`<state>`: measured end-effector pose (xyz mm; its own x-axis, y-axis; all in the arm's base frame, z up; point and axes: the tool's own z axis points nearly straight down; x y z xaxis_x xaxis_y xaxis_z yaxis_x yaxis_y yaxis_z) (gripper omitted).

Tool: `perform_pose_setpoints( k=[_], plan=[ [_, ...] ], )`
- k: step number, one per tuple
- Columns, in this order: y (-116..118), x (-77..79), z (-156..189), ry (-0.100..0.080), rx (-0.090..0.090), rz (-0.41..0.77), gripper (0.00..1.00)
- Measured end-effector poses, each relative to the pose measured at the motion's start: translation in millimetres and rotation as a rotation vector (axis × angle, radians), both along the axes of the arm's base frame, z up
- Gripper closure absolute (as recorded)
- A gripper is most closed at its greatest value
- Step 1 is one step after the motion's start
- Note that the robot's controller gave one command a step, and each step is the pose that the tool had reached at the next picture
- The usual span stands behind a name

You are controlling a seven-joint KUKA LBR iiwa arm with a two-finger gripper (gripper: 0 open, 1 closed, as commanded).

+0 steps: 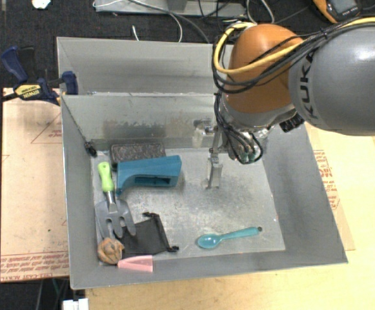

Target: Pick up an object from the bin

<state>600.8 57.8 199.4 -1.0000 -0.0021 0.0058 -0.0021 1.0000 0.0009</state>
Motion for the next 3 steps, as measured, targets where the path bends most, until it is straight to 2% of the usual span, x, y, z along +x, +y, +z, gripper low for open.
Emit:
perform_pose_setpoints(
  k=[1,2,3],
  plan=[
    [0,1.5,5,-0.007,0.0,-0.001,0.0],
    [9,-37.2,-57,-0.01,0.002,0.0,0.0],
    [54,-22.3,-76,-0.009,-0.001,-0.084,0.0]
  ],
)
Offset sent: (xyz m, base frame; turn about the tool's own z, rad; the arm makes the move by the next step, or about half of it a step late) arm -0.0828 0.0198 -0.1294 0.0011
